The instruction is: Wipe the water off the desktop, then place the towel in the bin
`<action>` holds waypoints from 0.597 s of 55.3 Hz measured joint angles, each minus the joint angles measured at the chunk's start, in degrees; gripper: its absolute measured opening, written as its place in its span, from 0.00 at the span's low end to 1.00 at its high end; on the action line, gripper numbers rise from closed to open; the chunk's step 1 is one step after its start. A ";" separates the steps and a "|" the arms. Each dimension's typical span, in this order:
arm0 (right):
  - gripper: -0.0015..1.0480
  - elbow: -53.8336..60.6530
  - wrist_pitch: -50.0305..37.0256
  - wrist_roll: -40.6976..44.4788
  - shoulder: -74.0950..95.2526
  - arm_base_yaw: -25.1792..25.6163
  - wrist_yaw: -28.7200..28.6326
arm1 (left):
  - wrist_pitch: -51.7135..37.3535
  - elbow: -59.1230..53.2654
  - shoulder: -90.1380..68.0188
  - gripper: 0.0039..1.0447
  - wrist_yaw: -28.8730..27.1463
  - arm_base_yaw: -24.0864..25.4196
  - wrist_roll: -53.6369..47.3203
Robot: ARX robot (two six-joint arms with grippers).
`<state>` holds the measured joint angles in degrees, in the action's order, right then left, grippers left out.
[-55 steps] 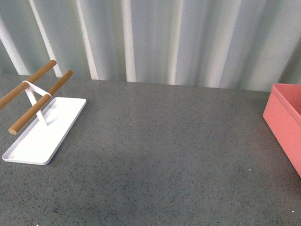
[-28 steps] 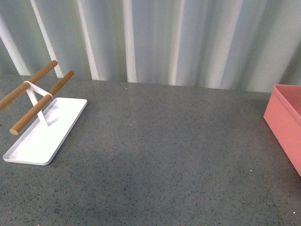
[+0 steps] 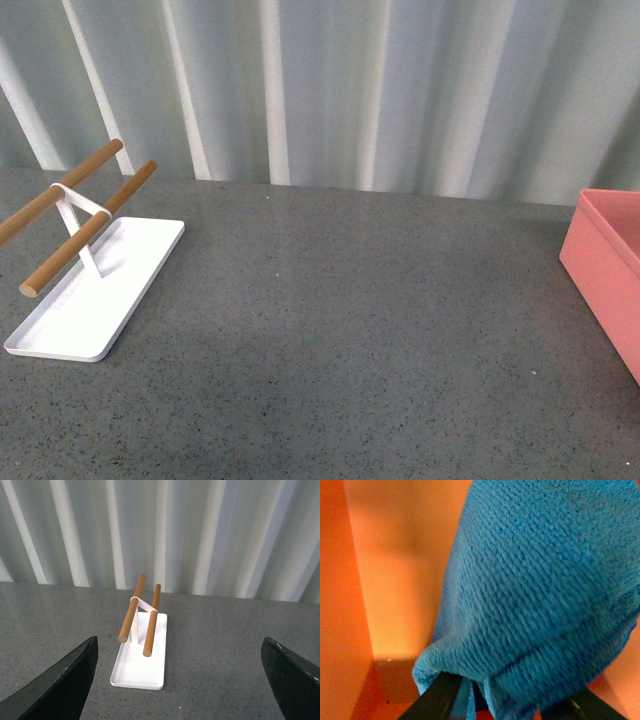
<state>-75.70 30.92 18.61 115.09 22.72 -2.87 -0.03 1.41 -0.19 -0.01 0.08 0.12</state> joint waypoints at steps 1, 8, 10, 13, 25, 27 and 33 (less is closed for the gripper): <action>0.56 -0.04 0.04 0.00 -0.02 0.00 0.00 | 0.00 0.00 0.00 0.94 0.00 0.02 0.00; 0.75 -0.31 0.55 0.02 -0.68 0.33 0.02 | 0.00 0.00 0.00 0.94 0.00 0.02 0.02; 0.80 -0.33 0.61 0.00 -0.87 0.46 0.07 | 0.00 0.00 0.00 0.94 0.00 0.00 0.02; 0.88 -0.33 0.72 0.00 -1.11 0.57 0.11 | 0.00 0.00 0.00 0.94 0.00 0.02 0.02; 0.93 -0.61 0.94 -0.04 -1.92 0.63 -0.83 | 0.00 0.00 0.00 0.94 0.00 0.02 0.02; 0.93 -0.92 0.94 -0.04 -2.27 0.55 -1.40 | 0.00 0.00 0.00 0.94 0.00 0.00 0.02; 0.93 -1.73 0.33 -0.35 -3.74 0.13 -3.30 | 0.00 0.00 0.00 0.94 0.00 0.02 0.00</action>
<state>-77.43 31.24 18.26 111.35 22.85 -6.17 -0.03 1.41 -0.19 -0.01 0.10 0.12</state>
